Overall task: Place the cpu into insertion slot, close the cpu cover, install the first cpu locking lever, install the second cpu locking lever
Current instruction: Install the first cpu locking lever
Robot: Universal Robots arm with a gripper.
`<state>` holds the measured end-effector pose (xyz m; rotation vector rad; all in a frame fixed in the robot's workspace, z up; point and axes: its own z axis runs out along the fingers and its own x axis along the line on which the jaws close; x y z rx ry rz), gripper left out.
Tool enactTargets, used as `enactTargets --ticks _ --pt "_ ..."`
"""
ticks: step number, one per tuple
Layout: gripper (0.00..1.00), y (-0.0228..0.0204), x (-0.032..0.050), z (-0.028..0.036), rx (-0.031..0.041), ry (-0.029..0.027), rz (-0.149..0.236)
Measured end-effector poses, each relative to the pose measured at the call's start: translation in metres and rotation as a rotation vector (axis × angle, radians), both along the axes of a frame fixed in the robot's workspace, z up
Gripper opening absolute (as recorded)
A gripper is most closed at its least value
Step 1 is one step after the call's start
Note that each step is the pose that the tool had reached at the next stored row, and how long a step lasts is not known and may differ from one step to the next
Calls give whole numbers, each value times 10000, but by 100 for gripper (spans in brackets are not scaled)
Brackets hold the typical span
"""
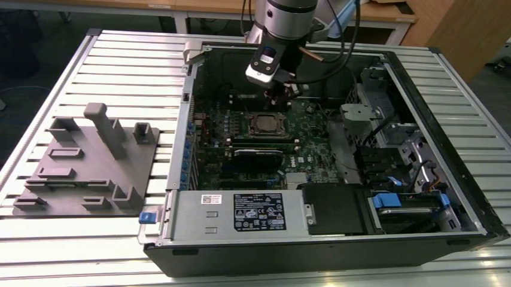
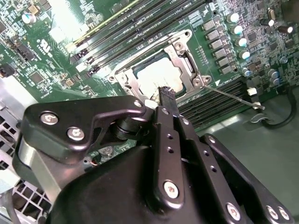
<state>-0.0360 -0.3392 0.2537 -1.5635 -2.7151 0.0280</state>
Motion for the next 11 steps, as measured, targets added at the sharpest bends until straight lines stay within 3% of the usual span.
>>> enactTargets --ticks 11 --pt "11 0 0 0 0 0 600"
